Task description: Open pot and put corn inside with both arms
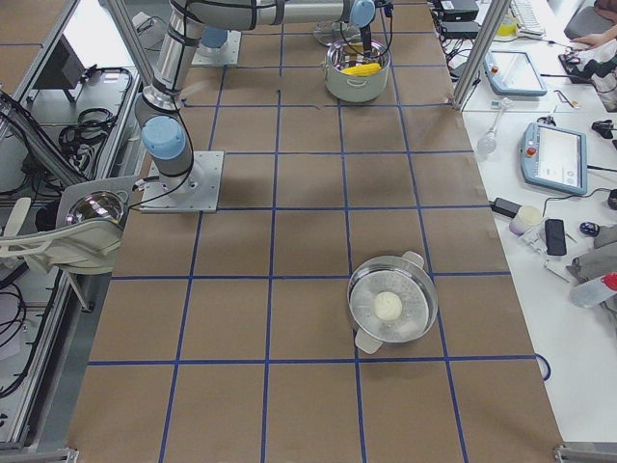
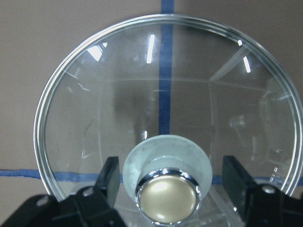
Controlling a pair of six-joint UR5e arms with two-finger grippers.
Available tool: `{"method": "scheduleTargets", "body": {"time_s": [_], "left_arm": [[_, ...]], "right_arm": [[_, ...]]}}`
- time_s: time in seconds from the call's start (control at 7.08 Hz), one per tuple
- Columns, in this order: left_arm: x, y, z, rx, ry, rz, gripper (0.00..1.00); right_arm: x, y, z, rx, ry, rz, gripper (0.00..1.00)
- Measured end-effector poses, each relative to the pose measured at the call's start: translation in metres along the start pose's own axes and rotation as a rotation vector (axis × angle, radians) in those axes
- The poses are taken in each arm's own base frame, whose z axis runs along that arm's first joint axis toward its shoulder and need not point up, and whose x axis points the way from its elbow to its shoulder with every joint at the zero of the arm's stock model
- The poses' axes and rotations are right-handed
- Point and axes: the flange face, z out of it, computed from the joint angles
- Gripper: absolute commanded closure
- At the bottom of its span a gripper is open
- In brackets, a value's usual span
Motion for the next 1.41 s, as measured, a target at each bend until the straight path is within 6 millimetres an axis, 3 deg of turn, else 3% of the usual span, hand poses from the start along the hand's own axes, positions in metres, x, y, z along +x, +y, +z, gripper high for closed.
{"method": "scheduleTargets", "body": {"time_s": [0.14, 0.42, 0.85, 0.99, 1.13, 1.41], "left_arm": [[0.021, 0.001, -0.036, -0.015, 0.005, 0.020, 0.00], [0.079, 0.013, -0.127, -0.037, 0.050, 0.057, 0.00], [0.172, 0.070, -0.230, 0.010, 0.090, 0.050, 0.00], [0.199, 0.094, -0.253, 0.032, 0.084, 0.036, 0.00], [0.216, 0.114, -0.265, 0.039, 0.071, 0.031, 0.00], [0.226, 0.131, -0.269, 0.036, 0.052, 0.036, 0.00]], "right_arm": [[0.029, -0.007, -0.026, -0.011, 0.010, -0.018, 0.00], [0.109, -0.018, -0.081, -0.030, 0.032, -0.003, 0.00], [0.236, -0.003, -0.118, -0.093, 0.057, -0.025, 0.00], [0.264, 0.015, -0.127, -0.115, 0.062, -0.024, 0.00], [0.277, 0.036, -0.137, -0.149, 0.063, -0.016, 0.00], [0.285, 0.064, -0.153, -0.209, 0.072, 0.003, 0.00]]}}
